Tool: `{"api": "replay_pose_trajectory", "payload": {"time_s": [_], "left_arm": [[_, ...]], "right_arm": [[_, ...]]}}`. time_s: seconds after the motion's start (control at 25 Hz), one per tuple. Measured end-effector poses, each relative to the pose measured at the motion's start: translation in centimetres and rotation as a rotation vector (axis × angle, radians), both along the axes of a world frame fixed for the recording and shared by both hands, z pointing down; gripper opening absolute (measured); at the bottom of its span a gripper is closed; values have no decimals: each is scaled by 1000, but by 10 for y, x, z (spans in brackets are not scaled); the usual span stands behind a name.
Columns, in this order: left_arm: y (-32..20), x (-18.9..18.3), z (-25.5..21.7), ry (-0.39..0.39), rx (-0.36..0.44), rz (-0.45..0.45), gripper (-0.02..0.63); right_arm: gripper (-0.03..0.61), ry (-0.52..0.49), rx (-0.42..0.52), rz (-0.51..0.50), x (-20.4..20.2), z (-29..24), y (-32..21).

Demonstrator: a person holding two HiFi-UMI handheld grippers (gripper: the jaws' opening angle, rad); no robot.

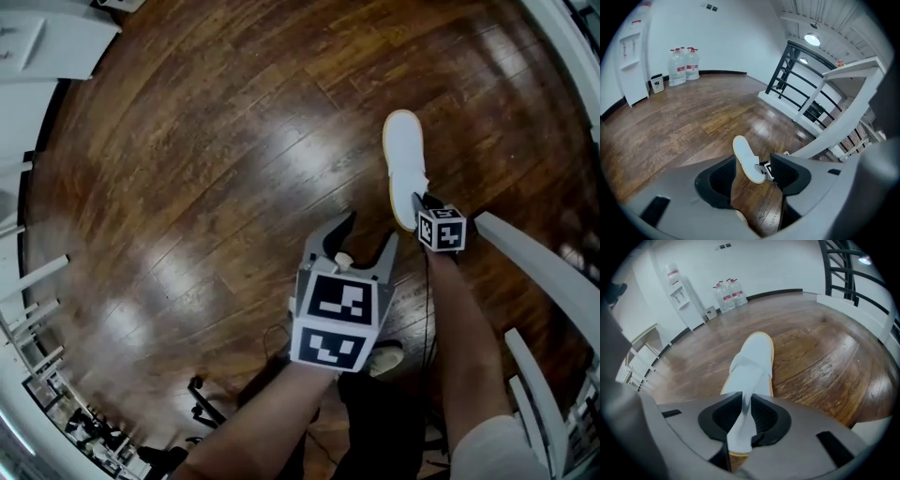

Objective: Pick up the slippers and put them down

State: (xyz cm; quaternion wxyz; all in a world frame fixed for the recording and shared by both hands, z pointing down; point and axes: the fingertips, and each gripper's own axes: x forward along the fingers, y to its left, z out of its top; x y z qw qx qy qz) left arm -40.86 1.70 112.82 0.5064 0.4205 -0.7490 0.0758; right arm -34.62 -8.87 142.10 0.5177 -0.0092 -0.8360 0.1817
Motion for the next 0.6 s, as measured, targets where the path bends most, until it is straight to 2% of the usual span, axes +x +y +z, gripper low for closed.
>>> {"api": "replay_pose_trajectory", "payload": {"time_s": [0.16, 0.2, 0.44, 0.6], "left_arm": [[-10, 6, 0, 6, 12, 25, 232], [-12, 7, -2, -1, 12, 33, 233], [-13, 19, 4, -35, -21, 82, 241], [-7, 33, -13, -42, 20, 88, 241]], "right_arm": [[226, 14, -54, -6, 3, 3, 7], [244, 16, -56, -8, 5, 0, 6], [244, -21, -39, -46, 10, -58, -5], [240, -51, -45, -78, 25, -145, 5]]}}
